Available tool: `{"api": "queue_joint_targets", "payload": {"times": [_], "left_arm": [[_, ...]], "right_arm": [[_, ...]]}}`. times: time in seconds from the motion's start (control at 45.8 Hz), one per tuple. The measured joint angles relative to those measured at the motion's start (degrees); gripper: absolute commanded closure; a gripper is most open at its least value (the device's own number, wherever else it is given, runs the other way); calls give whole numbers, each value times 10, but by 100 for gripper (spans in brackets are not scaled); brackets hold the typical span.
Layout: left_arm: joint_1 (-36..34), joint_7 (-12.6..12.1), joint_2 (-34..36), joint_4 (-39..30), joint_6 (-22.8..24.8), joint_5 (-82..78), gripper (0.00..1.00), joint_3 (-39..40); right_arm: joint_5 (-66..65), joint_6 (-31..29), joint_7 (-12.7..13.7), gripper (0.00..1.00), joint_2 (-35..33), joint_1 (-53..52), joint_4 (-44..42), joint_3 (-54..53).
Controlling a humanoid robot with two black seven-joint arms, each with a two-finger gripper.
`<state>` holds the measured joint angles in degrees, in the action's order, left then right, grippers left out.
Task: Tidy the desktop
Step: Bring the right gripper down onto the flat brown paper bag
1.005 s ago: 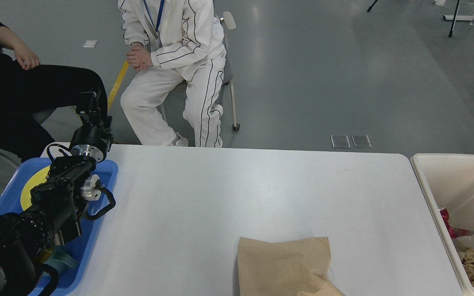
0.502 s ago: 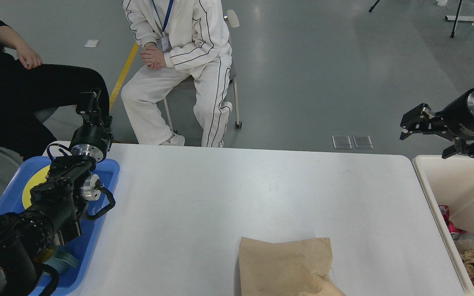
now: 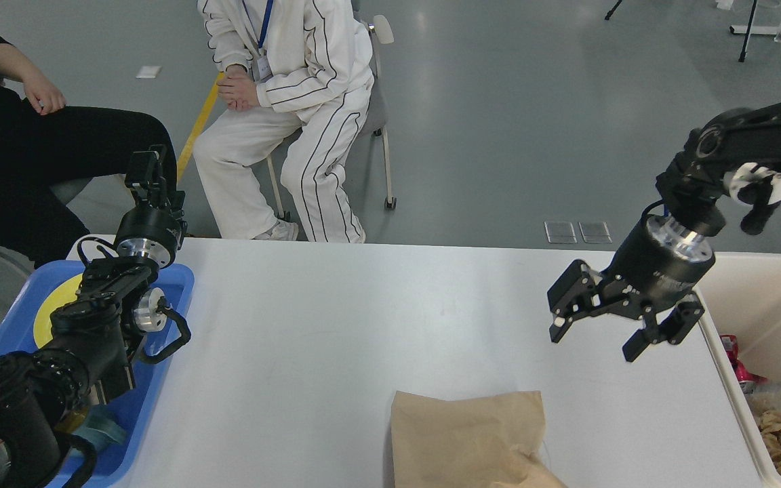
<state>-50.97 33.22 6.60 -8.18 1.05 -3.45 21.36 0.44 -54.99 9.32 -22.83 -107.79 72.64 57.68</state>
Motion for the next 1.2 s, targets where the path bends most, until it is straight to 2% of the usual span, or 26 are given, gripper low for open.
{"api": "queue_joint_targets", "payload": {"times": [0.109,0.284,0.524,1.07,1.201], "left_arm": [[0,0,0,0,0,0,3,0],[0,0,0,0,0,0,3,0],[0,0,0,0,0,0,3,0],[0,0,0,0,0,0,3,0],[0,0,0,0,0,0,3,0]], "right_arm": [[0,10,1,0,19,72,-2,-41],[-2,86,2,2,35,133,-5,-60],[-5,147,3,2,50,193,-13,-63],[-5,155,3,1,71,259,-75,-90],[-5,164,3,10,79,273,-85,-91]]}}
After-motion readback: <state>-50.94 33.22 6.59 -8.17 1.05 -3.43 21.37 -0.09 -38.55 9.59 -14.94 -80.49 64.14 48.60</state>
